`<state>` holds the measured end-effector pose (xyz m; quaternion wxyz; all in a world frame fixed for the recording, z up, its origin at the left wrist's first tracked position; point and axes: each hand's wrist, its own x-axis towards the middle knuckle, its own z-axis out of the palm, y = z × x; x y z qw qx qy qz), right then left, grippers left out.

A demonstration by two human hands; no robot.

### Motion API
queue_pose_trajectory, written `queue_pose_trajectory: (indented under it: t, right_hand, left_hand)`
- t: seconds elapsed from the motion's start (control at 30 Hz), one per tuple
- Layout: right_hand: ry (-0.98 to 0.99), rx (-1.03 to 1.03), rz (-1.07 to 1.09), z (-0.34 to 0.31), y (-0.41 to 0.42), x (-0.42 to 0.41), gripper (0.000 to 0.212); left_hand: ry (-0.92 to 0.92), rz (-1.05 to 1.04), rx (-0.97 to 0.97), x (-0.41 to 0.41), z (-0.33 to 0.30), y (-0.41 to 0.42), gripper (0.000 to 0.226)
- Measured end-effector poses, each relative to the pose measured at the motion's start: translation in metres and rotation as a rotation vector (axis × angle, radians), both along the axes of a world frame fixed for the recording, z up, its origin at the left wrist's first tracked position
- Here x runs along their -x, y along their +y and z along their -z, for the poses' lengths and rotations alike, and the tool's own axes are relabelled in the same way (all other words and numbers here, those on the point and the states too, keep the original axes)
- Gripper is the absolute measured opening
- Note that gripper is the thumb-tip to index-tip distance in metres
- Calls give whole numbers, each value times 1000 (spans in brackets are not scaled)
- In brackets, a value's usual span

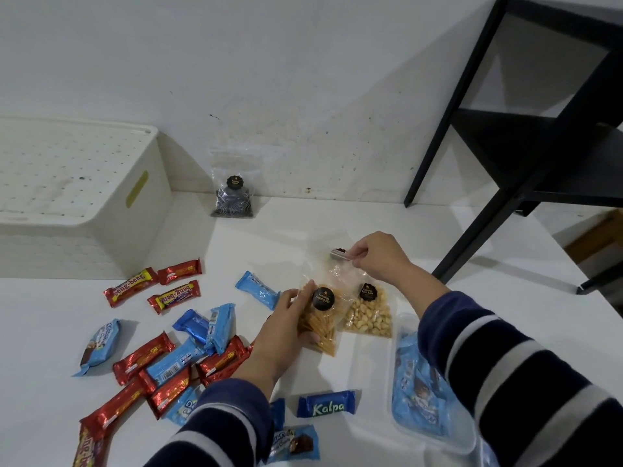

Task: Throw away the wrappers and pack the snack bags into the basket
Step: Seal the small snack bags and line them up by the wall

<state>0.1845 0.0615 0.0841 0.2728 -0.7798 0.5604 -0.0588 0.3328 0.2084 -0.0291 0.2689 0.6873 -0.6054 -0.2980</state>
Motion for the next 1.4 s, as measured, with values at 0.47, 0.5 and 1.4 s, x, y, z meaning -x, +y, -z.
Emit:
queue_pose_trajectory:
  t: [0.47,0.5,1.4]
  right_hand:
    - [-257,-35,-53,21,32,-1,27]
    - [-276,-45,-53,22,33,0,26]
    - [-342,-199,212,71,61,-9,63]
  left_hand:
    - [591,-517,78,21,-55,-45,24]
    - [598,-531,70,21,-54,-47,21]
    - [214,-215,99,-2,1,-11,50]
